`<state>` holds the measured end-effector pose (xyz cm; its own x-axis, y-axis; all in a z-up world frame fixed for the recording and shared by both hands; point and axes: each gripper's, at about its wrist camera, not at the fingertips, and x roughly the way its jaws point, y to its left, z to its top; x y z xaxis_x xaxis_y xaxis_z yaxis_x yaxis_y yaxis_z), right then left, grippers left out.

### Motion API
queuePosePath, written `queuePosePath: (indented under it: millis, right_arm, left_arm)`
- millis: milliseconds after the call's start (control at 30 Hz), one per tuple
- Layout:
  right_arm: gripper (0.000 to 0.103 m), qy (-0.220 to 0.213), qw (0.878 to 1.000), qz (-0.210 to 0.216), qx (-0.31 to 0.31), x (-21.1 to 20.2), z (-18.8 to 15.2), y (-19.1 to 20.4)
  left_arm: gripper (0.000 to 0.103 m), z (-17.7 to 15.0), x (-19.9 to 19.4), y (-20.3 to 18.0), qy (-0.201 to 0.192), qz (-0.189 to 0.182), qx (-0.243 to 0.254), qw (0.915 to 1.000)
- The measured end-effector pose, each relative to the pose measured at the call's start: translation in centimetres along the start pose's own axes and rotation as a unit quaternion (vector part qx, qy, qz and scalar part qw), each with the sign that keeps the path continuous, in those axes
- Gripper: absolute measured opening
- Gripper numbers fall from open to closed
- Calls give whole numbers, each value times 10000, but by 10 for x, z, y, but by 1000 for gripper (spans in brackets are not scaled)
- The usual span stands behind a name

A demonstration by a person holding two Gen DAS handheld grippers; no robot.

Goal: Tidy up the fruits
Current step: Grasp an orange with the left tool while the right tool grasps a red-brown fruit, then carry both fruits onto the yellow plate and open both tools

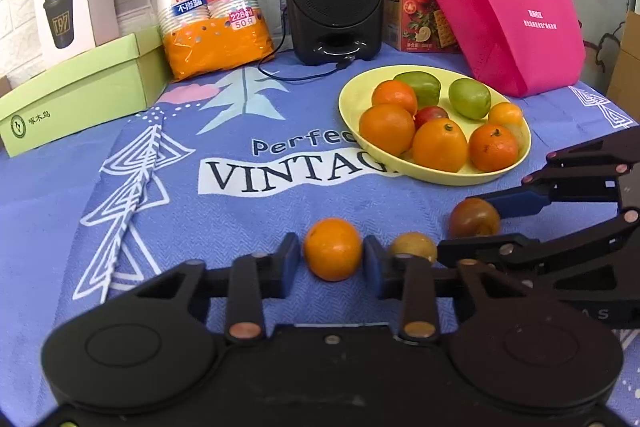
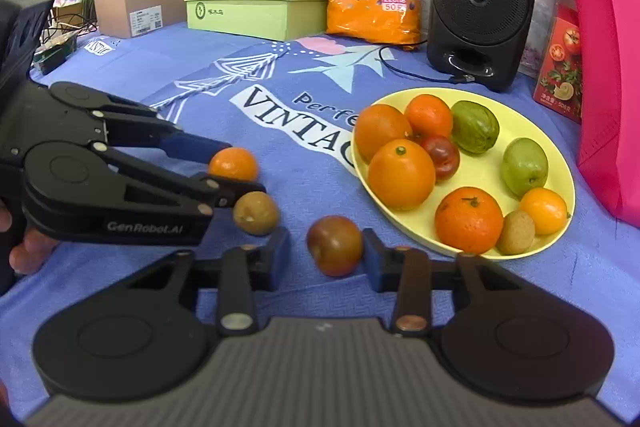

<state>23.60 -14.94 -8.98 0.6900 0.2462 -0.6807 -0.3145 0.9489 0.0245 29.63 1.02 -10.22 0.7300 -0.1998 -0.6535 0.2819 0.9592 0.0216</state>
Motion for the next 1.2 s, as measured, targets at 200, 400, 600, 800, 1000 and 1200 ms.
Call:
queuePosePath:
  millis: [200, 400, 600, 800, 1000, 1200]
  right_arm:
    - [27, -36, 10000, 23, 25, -7, -3, 2]
    - [27, -75, 10000, 36, 50, -18, -6, 4]
    - [27, -188, 9998, 30, 70, -38, -10, 7]
    - [27, -317, 9995, -6, 45, -60, -13, 9]
    - [27, -424, 9990, -94, 91, -72, -13, 5]
    - [27, -530, 9983, -203, 112, -77, -7, -7]
  left_arm:
    - [29, -2, -10, 2, 10, -59, -127, 9999]
    - [29, -5, -31, -1, -66, -146, -143, 9998]
    - [29, -2, -56, -6, -248, -200, -100, 9994]
    - [29, 5, -77, -13, -417, -254, -5, 9988]
    - [29, 15, -80, -20, -396, -263, 73, 9988]
    - [29, 27, -75, -25, -393, -349, 115, 9985]
